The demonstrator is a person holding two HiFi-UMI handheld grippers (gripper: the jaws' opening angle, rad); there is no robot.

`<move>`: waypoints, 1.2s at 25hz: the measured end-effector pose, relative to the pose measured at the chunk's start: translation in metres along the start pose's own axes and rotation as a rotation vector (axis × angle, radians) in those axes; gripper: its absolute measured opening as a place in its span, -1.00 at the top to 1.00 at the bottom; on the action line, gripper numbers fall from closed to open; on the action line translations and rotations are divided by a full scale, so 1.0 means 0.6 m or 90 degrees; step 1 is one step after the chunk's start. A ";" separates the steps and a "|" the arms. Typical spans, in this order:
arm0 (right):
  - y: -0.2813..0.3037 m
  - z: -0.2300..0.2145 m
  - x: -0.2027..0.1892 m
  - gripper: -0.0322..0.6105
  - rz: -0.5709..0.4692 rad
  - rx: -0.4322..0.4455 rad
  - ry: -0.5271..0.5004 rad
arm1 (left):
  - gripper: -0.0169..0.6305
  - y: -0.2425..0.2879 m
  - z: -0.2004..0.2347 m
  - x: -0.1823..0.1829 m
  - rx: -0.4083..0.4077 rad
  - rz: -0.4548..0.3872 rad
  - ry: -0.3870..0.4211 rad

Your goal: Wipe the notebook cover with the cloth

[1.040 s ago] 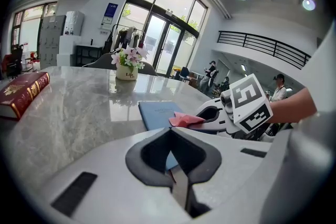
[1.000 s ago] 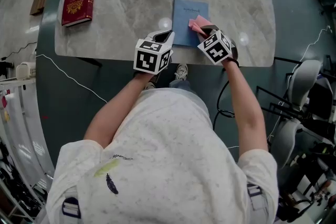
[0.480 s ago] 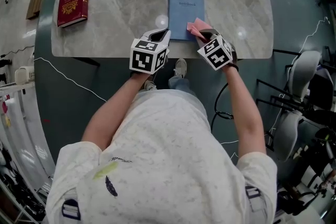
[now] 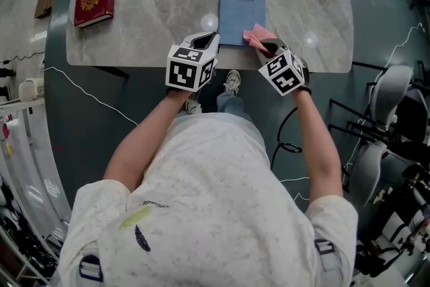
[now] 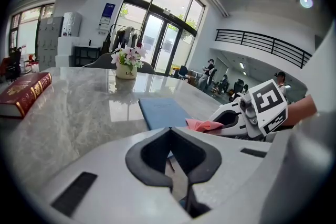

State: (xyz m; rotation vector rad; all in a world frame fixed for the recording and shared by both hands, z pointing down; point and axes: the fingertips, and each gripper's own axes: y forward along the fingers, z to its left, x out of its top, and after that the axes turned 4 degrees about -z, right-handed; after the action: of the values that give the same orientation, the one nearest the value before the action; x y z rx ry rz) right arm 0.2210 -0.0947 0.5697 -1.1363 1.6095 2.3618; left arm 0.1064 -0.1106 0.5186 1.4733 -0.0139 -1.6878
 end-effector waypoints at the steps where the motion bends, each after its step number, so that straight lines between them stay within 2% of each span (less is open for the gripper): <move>1: -0.005 -0.004 0.004 0.85 -0.004 -0.004 -0.006 | 0.93 -0.001 0.001 0.001 0.002 -0.001 -0.001; 7: -0.030 -0.056 0.050 0.85 -0.034 -0.032 -0.034 | 0.93 0.002 0.015 0.007 0.018 -0.006 -0.014; 15: -0.014 -0.125 0.127 0.85 -0.068 -0.047 -0.075 | 0.93 0.011 0.035 0.010 0.044 -0.011 -0.040; 30: 0.090 -0.170 0.252 0.85 -0.104 0.015 -0.174 | 0.93 0.008 0.109 0.024 0.133 -0.029 -0.095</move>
State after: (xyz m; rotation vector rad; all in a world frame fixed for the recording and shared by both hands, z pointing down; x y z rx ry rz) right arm 0.1420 -0.2541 0.5026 -0.8593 1.3944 2.2697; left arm 0.0577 -0.1553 0.5290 1.5032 -0.2462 -1.8758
